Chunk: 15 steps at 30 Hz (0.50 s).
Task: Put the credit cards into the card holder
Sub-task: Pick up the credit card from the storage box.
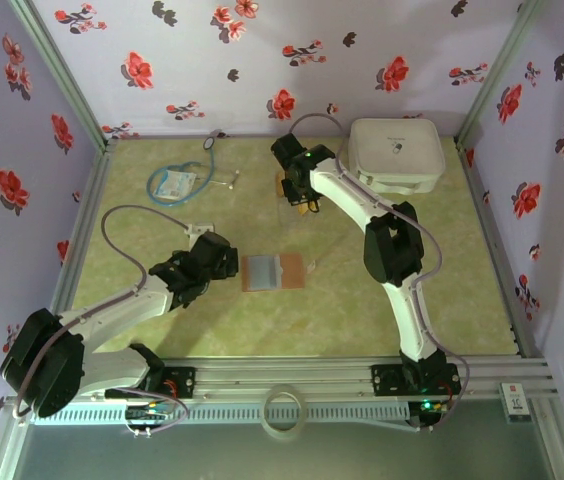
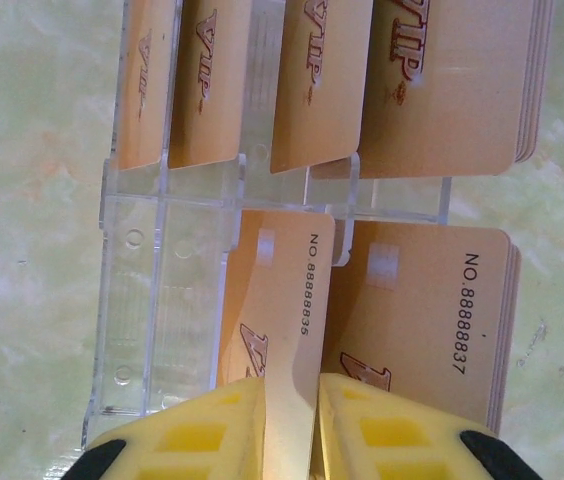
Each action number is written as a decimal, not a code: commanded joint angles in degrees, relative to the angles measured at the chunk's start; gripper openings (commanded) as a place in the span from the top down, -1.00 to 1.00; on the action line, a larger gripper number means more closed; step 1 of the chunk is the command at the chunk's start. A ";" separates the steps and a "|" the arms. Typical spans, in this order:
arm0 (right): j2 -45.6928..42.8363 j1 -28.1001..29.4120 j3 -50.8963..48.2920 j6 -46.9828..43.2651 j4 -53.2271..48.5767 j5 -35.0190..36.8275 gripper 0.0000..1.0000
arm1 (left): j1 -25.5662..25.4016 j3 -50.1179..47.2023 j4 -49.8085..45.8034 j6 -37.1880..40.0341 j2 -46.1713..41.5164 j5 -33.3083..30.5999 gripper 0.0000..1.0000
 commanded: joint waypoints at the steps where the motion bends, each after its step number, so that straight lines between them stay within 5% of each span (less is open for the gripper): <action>1: 0.86 0.34 2.05 -0.27 -1.27 -0.62 0.59 | 0.61 -0.90 1.08 -0.32 0.12 -0.06 -0.99; 15: 1.37 0.26 2.95 0.03 -1.07 -1.74 0.76 | 0.72 -1.02 1.21 -0.16 0.42 0.18 -0.99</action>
